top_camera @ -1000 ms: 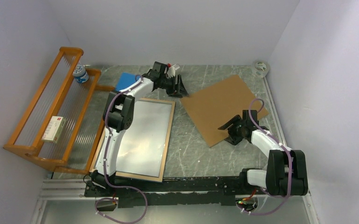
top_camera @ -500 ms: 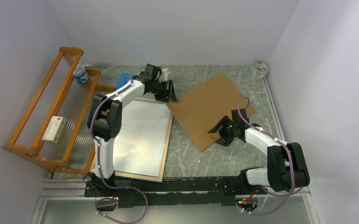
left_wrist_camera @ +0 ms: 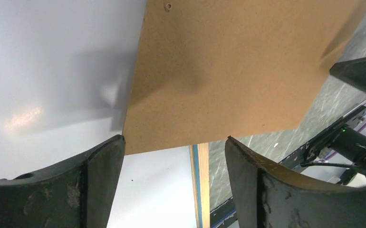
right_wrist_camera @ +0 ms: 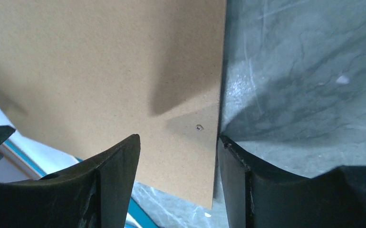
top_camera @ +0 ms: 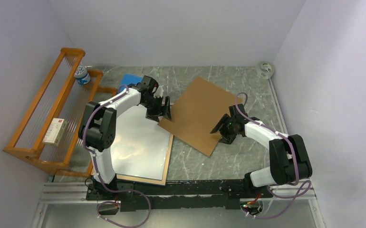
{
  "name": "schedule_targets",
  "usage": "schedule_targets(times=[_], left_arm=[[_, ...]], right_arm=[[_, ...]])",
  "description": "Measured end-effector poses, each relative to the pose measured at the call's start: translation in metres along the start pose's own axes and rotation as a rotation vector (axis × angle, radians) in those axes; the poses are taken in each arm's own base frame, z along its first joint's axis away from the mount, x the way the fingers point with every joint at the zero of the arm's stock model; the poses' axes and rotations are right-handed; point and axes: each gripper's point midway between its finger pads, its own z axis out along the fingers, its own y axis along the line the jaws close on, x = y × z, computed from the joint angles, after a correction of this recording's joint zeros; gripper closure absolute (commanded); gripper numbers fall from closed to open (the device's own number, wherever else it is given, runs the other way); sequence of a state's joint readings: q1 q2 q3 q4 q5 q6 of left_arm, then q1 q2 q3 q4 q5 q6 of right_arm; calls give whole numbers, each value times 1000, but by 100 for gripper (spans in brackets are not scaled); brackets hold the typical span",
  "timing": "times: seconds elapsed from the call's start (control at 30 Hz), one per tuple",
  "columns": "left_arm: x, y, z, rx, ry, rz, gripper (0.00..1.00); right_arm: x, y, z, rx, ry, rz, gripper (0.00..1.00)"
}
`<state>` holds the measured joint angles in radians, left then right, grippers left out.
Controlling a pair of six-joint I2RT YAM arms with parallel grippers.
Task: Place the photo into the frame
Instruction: Adjust the photo frame item at the center of the board, then pick up the photo frame item at the center of the board.
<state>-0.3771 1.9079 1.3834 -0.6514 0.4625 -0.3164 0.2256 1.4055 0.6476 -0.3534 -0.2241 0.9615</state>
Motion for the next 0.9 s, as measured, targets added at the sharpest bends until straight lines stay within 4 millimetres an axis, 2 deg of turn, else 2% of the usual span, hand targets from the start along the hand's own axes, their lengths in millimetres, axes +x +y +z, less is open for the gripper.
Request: schedule_targets(times=[0.1,0.2,0.37,0.43,0.53,0.6,0.67,0.77,0.9], left_arm=[[-2,-3,-4,-30,2,16,12],[-19,-13,-12,-36,-40,50,12],[-67,-36,-30,-8,-160,107,14],[-91,-44,-30,10,-201,124,15],[-122,-47,-13,25,-222,117,18],[-133,-42,8,29,-201,85,18],[-135,-35,27,26,-170,50,18],[-125,-21,52,12,-105,-6,19],[-134,-25,52,55,-105,-27,20]], right_arm=[[-12,0,-2,33,-54,-28,36],[-22,-2,-4,61,-95,-44,36],[-28,-11,-4,111,-129,-62,36],[-29,-13,-3,122,-131,-72,36],[-31,-15,-1,133,-126,-83,36],[-33,-15,0,126,-116,-79,36],[-35,-14,0,111,-106,-72,36],[-37,-13,1,89,-89,-68,37],[-39,-7,5,56,-58,-72,37]])
